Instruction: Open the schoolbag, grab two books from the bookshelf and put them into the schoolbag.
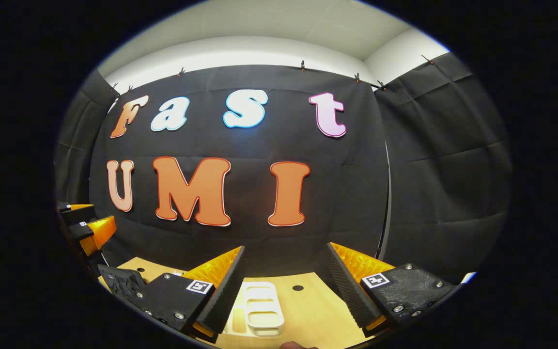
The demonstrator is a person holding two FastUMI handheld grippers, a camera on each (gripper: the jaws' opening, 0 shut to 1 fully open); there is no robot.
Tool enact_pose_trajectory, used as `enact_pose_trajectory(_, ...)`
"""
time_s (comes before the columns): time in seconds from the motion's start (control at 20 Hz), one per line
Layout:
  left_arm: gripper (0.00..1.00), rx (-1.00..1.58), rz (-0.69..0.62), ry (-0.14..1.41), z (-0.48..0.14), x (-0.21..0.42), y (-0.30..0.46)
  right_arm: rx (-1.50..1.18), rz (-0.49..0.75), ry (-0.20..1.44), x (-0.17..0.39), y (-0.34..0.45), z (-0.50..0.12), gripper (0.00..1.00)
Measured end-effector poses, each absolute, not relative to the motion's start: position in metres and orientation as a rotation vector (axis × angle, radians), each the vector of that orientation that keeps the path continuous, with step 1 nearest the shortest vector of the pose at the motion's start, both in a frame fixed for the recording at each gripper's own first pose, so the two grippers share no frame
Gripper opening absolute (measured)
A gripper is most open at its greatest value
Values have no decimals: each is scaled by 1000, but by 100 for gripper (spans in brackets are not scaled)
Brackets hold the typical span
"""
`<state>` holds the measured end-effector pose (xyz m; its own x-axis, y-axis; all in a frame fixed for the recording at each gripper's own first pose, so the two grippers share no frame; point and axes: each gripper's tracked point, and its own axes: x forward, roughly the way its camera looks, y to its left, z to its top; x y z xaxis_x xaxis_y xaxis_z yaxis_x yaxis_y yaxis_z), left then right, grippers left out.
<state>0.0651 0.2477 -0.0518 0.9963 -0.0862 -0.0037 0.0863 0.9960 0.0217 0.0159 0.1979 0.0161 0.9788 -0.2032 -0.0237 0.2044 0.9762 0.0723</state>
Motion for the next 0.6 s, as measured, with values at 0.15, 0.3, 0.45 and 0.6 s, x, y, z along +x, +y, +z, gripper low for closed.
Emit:
enact_pose_trajectory(0.15,96,16,-104,-7,-63,70,278,45,-209,21,17,238,18,96)
enact_pose_trajectory(0.3,100,-15,-111,6,-82,68,289,13,-171,9,16,268,24,96)
enact_pose_trajectory(0.45,96,-40,-66,-2,-91,64,296,-6,-104,17,20,289,16,96)
enact_pose_trajectory(0.6,96,-47,-23,-1,-95,56,299,-13,-46,32,23,299,4,96)
